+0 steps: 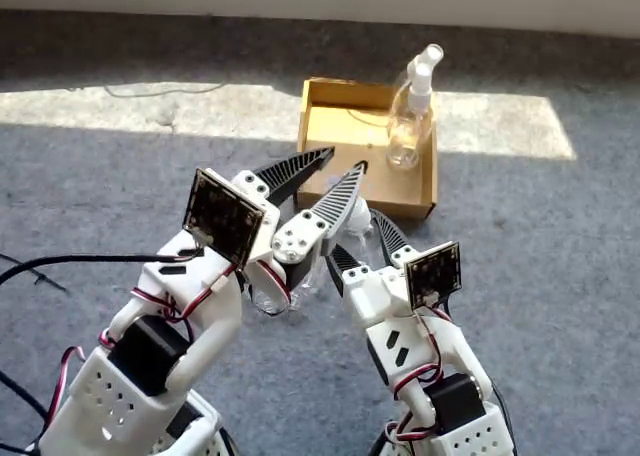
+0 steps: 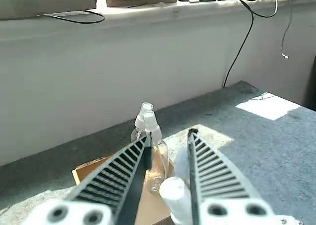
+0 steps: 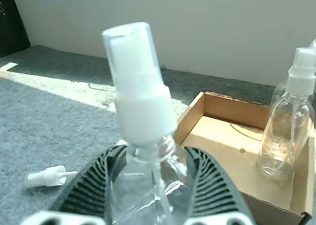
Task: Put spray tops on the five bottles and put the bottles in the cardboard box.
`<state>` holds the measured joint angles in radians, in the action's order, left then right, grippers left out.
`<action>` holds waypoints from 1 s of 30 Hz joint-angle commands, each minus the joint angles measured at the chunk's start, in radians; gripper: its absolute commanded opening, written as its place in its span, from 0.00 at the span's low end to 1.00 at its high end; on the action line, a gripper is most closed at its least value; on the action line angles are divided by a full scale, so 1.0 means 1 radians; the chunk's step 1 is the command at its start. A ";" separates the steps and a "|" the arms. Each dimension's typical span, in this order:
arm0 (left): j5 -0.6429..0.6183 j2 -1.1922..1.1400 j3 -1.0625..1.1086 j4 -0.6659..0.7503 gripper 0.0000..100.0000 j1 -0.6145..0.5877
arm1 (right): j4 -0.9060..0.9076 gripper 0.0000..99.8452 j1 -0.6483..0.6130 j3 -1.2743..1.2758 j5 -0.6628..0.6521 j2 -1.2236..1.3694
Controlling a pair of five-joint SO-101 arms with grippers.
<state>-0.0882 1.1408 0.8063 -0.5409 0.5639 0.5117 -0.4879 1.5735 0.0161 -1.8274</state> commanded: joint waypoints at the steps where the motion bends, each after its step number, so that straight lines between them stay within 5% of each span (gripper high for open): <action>1: 0.003 -0.005 0.041 0.000 0.12 -0.073 | -0.016 0.00 0.008 -0.031 0.006 -0.010; 30: 0.109 -0.008 0.122 -0.002 0.12 0.087 | -0.016 0.00 0.008 -0.031 0.006 -0.010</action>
<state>0.0146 1.1454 0.9659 -0.5332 0.6206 0.5132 -0.4879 1.5750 0.0161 -1.8259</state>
